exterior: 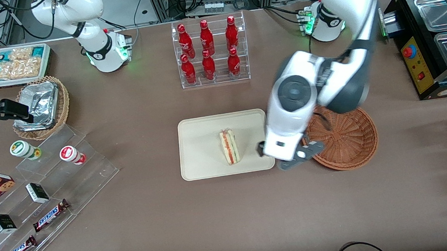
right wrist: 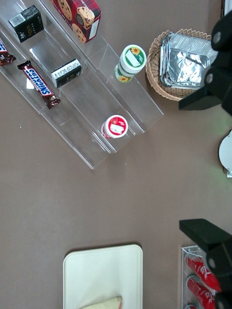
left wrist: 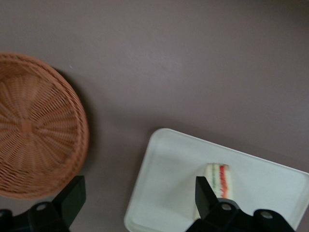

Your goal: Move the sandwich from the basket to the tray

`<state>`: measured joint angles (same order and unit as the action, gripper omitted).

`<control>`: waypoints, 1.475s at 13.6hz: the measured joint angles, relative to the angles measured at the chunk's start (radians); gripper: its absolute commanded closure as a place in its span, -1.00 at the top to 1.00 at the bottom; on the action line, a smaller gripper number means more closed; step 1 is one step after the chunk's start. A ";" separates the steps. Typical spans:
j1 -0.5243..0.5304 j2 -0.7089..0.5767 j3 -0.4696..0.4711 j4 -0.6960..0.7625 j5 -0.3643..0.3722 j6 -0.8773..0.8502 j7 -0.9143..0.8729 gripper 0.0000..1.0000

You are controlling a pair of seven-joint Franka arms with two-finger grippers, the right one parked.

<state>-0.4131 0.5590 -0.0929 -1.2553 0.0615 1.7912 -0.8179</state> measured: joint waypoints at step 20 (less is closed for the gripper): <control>0.407 -0.457 0.016 -0.261 -0.015 -0.267 0.821 1.00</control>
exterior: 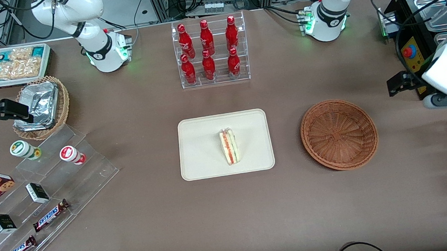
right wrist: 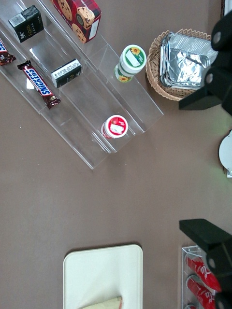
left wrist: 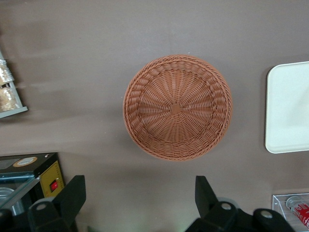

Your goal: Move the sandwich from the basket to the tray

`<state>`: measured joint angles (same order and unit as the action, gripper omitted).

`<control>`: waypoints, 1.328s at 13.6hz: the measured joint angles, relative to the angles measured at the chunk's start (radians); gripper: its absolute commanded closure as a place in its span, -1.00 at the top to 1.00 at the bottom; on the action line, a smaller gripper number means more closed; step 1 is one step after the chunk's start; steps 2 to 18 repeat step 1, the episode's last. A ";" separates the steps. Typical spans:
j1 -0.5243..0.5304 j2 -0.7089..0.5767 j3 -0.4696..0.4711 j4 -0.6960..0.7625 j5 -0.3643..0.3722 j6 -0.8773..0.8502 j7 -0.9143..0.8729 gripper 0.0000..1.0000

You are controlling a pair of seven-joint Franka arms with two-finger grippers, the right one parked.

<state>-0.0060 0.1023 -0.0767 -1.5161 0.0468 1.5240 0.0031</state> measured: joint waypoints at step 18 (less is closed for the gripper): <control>0.000 -0.006 0.000 0.000 0.000 -0.004 0.000 1.00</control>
